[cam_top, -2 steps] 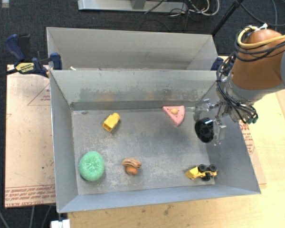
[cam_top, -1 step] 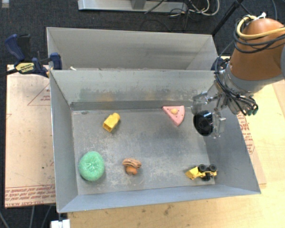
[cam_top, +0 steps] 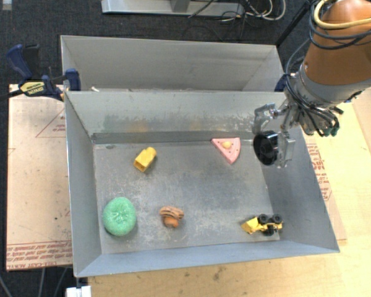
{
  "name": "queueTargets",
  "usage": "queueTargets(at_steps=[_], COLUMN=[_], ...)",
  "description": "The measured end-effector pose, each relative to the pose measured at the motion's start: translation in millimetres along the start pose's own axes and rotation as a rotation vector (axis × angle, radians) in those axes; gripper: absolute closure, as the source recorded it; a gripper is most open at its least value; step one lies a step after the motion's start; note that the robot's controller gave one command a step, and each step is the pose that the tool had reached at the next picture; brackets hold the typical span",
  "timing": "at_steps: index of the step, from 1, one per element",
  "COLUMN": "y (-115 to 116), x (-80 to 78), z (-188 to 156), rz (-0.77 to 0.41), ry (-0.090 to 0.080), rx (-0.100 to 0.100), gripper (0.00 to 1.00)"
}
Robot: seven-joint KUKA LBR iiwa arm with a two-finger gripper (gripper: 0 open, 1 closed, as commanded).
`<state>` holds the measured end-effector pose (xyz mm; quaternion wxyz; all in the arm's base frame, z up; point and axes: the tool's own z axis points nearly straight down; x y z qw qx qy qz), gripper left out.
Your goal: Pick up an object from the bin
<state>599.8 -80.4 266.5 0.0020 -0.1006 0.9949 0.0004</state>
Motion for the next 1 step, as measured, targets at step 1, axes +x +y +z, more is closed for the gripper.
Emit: queueTargets(at_steps=[1], y=[-0.1], x=[0.0], z=[0.0], rz=[0.001], ry=[0.000], rx=[0.000], gripper=[1.00])
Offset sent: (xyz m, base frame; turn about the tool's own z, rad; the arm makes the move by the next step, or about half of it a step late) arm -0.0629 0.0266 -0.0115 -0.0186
